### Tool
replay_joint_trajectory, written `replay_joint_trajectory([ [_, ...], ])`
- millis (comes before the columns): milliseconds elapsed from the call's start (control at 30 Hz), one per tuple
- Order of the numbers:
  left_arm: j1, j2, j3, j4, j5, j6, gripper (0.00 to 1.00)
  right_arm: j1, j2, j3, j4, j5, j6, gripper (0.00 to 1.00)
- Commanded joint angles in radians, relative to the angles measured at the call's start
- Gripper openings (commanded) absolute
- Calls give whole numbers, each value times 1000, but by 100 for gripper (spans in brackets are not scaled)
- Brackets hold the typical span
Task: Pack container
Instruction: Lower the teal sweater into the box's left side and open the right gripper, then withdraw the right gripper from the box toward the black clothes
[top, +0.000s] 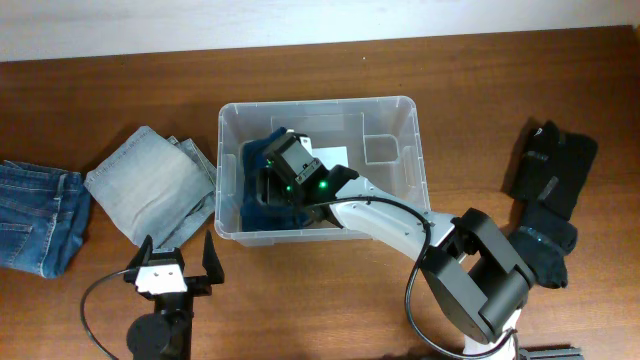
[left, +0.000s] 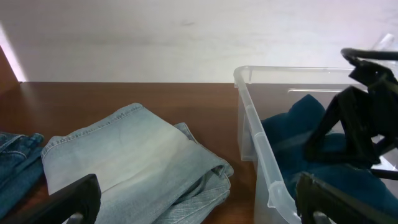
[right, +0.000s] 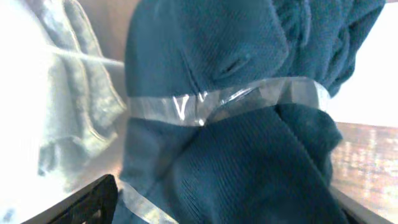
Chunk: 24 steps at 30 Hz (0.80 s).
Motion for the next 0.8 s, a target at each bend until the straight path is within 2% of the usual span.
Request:
replay_joint_trajectory([
  [0,3,-9,-8,3,-7,9,99,-20,-26,23,-27,5,-80,85],
  [200,3,-9,-8,3,-7,9,100,-68,-93,42,-94,-14,-125,86],
  [367,3,-9,-8,3,-7,9,99,-90,-156,93,-148,-10,-168,95],
  [467,3,-9,-8,3,-7,9,100,-105,-183,123,-208,5,-172,95],
  [767,3,-9,-8,3,-7,9,99,-209,-307,262,-550,7,-250,96],
])
